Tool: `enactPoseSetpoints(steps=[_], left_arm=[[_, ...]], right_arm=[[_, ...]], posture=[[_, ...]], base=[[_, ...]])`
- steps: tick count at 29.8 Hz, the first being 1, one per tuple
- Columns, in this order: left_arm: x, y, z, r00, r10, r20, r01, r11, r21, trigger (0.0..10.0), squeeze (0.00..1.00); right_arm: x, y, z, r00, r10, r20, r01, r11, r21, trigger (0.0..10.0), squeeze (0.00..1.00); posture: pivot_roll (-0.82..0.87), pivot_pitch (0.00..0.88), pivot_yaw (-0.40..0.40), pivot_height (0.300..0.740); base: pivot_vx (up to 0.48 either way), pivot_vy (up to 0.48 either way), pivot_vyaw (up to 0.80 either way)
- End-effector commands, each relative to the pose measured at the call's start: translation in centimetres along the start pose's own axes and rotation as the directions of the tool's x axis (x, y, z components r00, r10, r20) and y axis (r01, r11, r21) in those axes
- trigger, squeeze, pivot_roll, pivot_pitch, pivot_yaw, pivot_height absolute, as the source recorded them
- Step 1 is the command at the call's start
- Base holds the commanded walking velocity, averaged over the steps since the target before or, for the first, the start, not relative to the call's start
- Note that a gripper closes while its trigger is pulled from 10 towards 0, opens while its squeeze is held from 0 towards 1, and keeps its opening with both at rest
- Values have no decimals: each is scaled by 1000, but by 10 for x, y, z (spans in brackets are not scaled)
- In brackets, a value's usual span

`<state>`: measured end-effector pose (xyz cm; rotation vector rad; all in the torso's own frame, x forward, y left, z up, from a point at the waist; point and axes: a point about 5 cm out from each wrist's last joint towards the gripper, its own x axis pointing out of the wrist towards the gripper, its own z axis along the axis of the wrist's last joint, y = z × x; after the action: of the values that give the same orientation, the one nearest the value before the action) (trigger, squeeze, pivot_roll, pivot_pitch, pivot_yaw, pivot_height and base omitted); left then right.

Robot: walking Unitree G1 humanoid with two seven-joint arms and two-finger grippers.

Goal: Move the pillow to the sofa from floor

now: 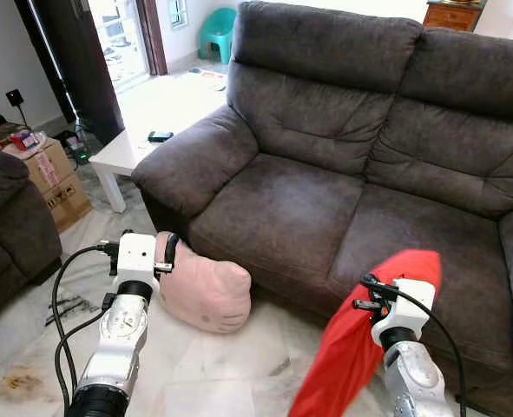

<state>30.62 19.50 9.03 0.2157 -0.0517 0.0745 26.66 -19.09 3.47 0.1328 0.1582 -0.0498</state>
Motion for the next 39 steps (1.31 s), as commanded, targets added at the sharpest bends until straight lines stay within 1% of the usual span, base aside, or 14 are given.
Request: enactPoseSetpoints(steps=[1, 5, 7, 13, 14, 16, 19, 24, 28, 30, 32, 33, 35, 39], left_arm=[[4, 3, 3, 1000, 15, 14, -15, 1000, 12, 10000, 0], [9, 4, 7, 999, 29, 26, -29, 1000, 10, 10000, 0], [11, 4, 9, 999, 31, 35, -31, 999, 9, 10000, 0], [13, 4, 11, 998, 39, 44, -39, 999, 3, 10000, 0], [14, 3, 11, 998, 38, 46, -38, 999, 2, 10000, 0], [14, 2, 12, 998, 37, 47, -37, 999, 1, 10000, 0], [16, 0, 14, 998, 34, 55, -34, 999, -3, 10000, 0], [19, 1, 17, 997, 36, 68, -36, 999, -9, 10000, 0], [19, 2, 18, 997, 36, 71, -36, 999, -9, 10000, 0], [19, 1, 18, 997, 36, 73, -35, 999, -10, 10000, 0], [20, 1, 19, 996, 35, 76, -34, 999, -11, 10000, 0], [20, 1, 20, 996, 33, 79, -32, 999, -12, 10000, 0], [19, -1, 20, 996, 25, 84, -24, 1000, -13, 10000, 0], [19, -1, 22, 996, 20, 88, -19, 1000, -15, 10000, 0]], right_arm=[[20, 15, 48, 976, 68, 205, -66, 998, -17, 10000, 0], [36, 29, 69, 955, 127, 270, -133, 991, 5, 10000, 0], [47, 44, 88, 928, 197, 316, -209, 978, 4, 10000, 0], [56, 68, 119, 865, 285, 412, -341, 937, 69, 10000, 0], [56, 79, 126, 830, 353, 432, -428, 900, 85, 10000, 0], [54, 88, 130, 791, 421, 443, -502, 861, 77, 10000, 0], [48, 101, 136, 700, 542, 464, -639, 767, 68, 10000, 0], [40, 108, 141, 582, 651, 488, -769, 635, 69, 10000, 0], [29, 115, 134, 464, 772, 435, -865, 500, 36, 10000, 0], [28, 116, 128, 450, 797, 402, -876, 482, 24, 10000, 0], [30, 113, 119, 471, 803, 365, -869, 494, 35, 10000, 0], [32, 109, 113, 506, 791, 345, -847, 530, 28, 10000, 0], [34, 102, 106, 541, 773, 330, -829, 556, 58, 10000, 0], [29, 93, 94, 551, 771, 320, -830, 543, 123, 10000, 0]], posture=[[35, 0, -34, 740], [38, 0, -34, 740], [45, 0, -37, 740], [43, 0, -36, 740], [39, 0, -33, 740], [39, 0, -33, 740], [43, 0, -31, 740], [43, 0, -30, 740], [49, 0, -32, 740], [51, 0, -32, 740], [50, 0, -31, 740], [50, 0, -31, 740], [50, 0, -30, 740], [49, 0, -32, 740]], base=[[0, 0, 0], [0, 0, 0], [0, 0, 0], [0, 0, 0], [0, 0, 0], [0, 0, 0], [0, 0, 0], [0, 0, 0], [0, 0, 0], [0, 0, 0], [0, 0, 0], [0, 0, 0], [0, 0, 0], [0, 0, 0]])
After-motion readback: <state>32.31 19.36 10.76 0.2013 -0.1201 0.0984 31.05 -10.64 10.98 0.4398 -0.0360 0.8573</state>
